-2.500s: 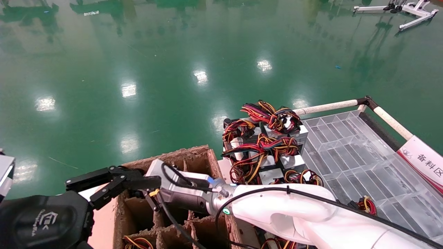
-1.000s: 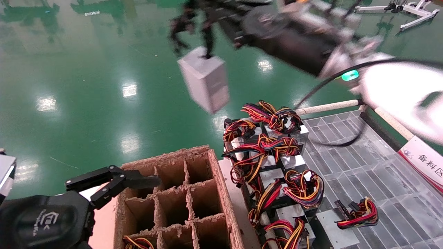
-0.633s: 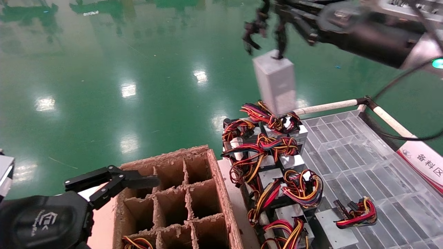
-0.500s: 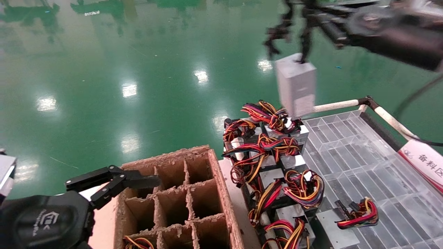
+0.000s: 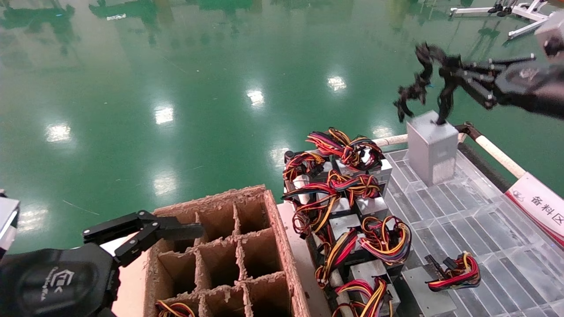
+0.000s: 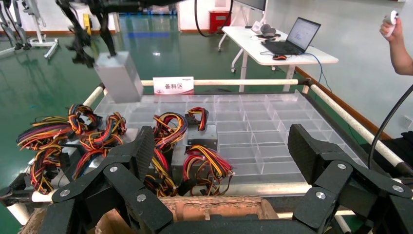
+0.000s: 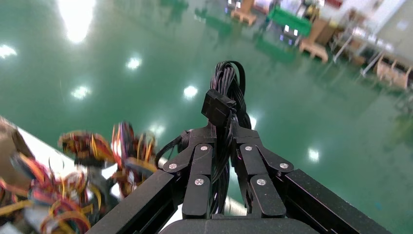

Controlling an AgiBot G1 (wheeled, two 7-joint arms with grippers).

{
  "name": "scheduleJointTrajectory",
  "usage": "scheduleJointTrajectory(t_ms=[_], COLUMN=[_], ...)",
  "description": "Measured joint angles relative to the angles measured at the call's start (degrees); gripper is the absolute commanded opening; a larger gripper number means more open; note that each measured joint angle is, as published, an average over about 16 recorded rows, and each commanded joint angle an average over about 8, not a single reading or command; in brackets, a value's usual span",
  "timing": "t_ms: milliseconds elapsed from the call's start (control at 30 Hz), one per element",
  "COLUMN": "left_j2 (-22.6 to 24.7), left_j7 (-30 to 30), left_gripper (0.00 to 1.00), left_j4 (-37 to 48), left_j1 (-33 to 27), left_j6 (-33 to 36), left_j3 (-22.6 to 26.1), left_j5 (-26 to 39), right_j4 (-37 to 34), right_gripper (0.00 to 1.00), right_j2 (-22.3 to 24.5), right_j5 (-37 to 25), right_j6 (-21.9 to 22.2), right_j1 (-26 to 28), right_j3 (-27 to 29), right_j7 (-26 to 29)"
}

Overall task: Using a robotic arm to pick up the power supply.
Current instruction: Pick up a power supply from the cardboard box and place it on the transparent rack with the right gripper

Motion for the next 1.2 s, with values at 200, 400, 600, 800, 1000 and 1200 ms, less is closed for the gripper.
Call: scheduleJointTrajectory(t_ms=[200,400,600,800,1000,1200], left_j2=[0.0,0.0,0.0,0.0,0.0,-0.1], left_j7=[0.0,0.0,0.0,0.0,0.1,0.1], left_gripper=[1.0,1.0,1.0,1.0,1.0,1.0], left_j4=[0.0,0.0,0.0,0.0,0.0,0.0], left_j1=[0.0,0.0,0.0,0.0,0.0,0.0], left_j6=[0.0,0.0,0.0,0.0,0.0,-0.1], left_j3=[0.0,0.0,0.1,0.1,0.1,0.1], left_j5=[0.0,0.0,0.0,-0.1,-0.1,-0.1], right_j4=[0.2,0.9,1.3,1.4,1.4,1.5], right_gripper=[0.0,0.0,0.0,0.0,0.0,0.0], right_j2=[-0.1,-0.9,-2.2,-3.3,-3.7,-3.7], right_j5=[-1.4,-2.2,-2.8,-2.8,-2.1,-0.4], right_j6=[1.7,2.8,3.7,4.6,5.4,5.9], right_j1=[-1.9,-3.6,-5.1,-7.0,-9.0,-10.7], right_j3=[-0.9,-1.5,-1.9,-1.8,-1.3,-0.2], right_j7=[1.4,2.5,3.8,4.9,5.5,5.8])
